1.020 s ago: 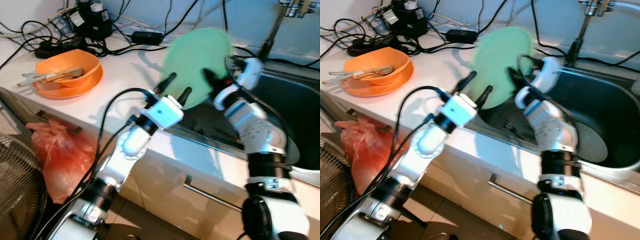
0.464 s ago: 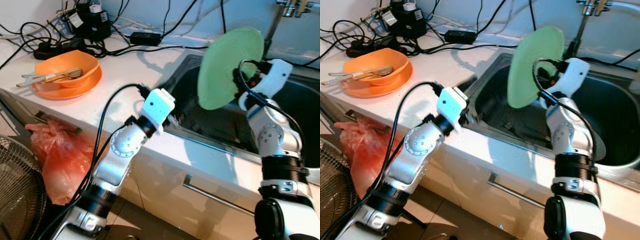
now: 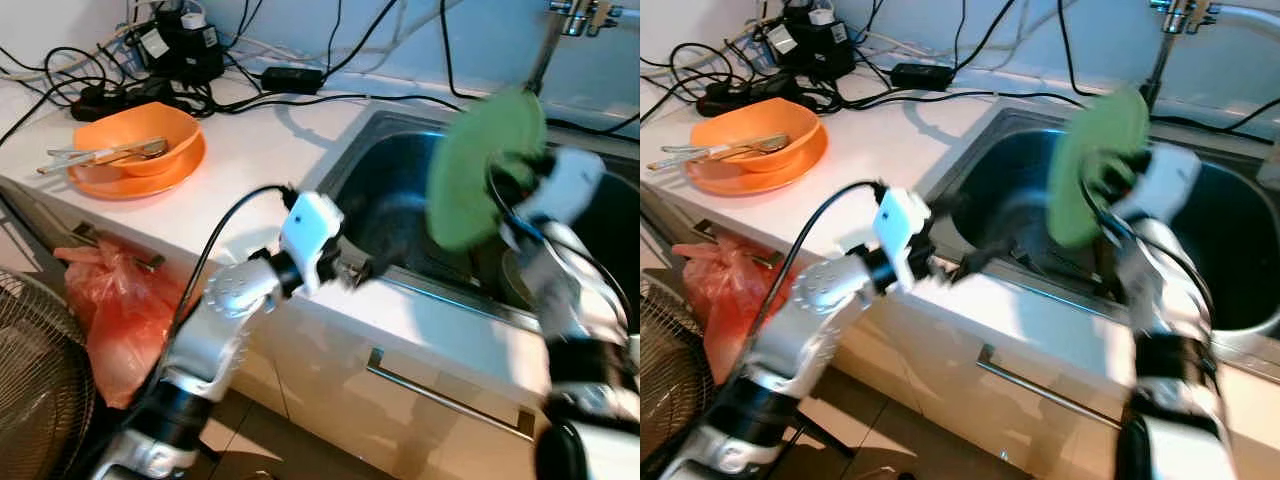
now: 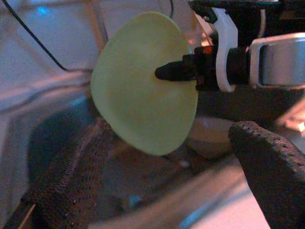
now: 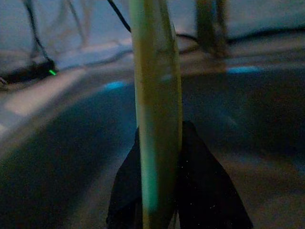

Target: Kitchen organization

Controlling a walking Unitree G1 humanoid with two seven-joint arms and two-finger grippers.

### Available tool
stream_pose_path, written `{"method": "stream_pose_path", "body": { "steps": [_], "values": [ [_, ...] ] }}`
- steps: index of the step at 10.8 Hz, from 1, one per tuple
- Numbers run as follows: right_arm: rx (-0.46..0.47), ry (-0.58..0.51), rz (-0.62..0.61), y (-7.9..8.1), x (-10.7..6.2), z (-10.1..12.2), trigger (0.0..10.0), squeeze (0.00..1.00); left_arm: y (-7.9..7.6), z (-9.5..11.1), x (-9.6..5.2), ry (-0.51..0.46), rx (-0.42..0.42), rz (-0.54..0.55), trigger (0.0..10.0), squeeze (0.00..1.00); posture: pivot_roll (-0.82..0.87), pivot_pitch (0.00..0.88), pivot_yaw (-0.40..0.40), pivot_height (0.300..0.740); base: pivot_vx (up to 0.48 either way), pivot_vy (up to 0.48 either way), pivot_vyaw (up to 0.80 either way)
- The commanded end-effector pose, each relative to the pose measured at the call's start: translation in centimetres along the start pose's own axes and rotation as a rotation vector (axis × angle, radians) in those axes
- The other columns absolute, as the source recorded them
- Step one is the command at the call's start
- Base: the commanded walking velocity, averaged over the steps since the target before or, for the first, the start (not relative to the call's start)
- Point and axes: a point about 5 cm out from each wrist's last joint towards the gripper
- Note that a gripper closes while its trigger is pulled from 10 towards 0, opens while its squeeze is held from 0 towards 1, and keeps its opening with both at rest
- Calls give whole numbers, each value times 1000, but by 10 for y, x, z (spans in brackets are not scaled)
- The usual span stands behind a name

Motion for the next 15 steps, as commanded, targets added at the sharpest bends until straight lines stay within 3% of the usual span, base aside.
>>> {"method": "stream_pose_path", "body": {
  "steps": [1, 3, 6, 7, 10, 15],
  "values": [
    [-25, -37, -2, -2, -1, 10, 10000, 0, -3, 0, 1, 21, -3, -45, 10000, 1000, -16, 0, 43, 740, 0, 0, 0],
    [-57, 11, -33, -11, -3, 1, 10000, 0, -6, -5, -1, 96, -30, -134, 10000, 1000, -18, 0, 43, 740, 0, 0, 0],
    [-66, 55, -30, -10, -2, -5, 10000, 0, -1, -2, -6, 102, -16, -164, 10000, 1000, -21, 0, 53, 740, 0, 0, 0],
    [-43, 79, -4, -7, -1, -9, 10000, 1000, -1, 0, -5, 109, 4, -170, 10000, 1000, -22, 0, 53, 740, 0, 0, 0],
    [-24, 105, 0, -5, 2, -13, 10000, 1000, -8, 0, 0, 107, 8, -182, 10000, 1000, -23, 0, 51, 740, 0, 0, 0],
    [-17, 102, -8, -8, 3, -12, 10000, 1000, -4, -1, -1, 109, 11, -175, 10000, 1000, -21, 0, 54, 740, 0, 0, 0]
  ]
}}
Point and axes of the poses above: a point about 5 cm out from each wrist's last joint towards the gripper, its own x axis pointing out of the wrist towards the gripper, its own z axis along the axis of the wrist's last joint, y = z × x, and after that the axes turned 8 degrees about -x, right-handed
